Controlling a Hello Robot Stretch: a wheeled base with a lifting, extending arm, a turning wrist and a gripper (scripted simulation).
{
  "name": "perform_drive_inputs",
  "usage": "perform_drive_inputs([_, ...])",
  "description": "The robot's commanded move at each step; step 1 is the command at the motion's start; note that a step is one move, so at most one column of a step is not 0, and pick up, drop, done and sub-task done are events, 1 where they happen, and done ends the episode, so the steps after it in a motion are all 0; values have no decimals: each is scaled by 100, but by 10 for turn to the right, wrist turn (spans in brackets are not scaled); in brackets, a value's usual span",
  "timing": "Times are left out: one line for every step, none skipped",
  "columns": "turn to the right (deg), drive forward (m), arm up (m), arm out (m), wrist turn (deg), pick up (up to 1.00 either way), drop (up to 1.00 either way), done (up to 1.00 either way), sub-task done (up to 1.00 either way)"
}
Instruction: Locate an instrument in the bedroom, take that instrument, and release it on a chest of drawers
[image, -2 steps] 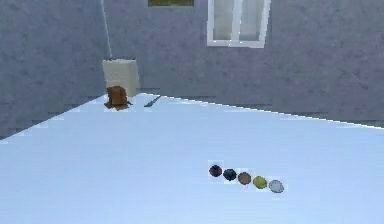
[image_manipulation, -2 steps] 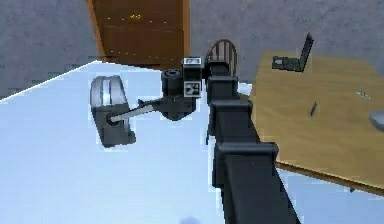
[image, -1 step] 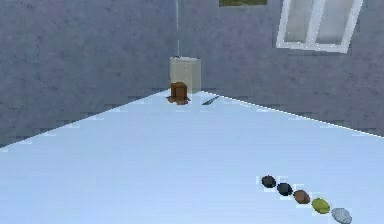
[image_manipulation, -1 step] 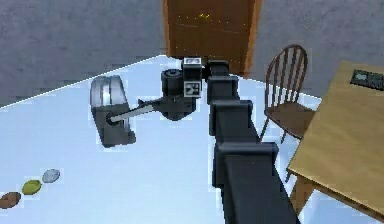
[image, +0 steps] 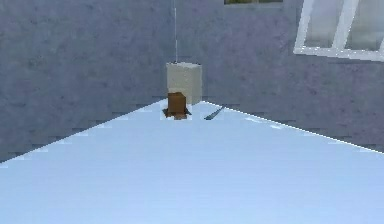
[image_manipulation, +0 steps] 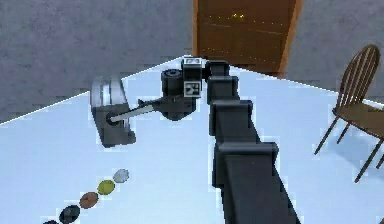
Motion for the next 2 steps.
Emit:
perform_drive_inputs([-90, 0, 0, 0, 0, 0, 0, 0, 0])
perform_drive_inputs([0, 100, 0, 0, 0, 0, 0, 0, 0])
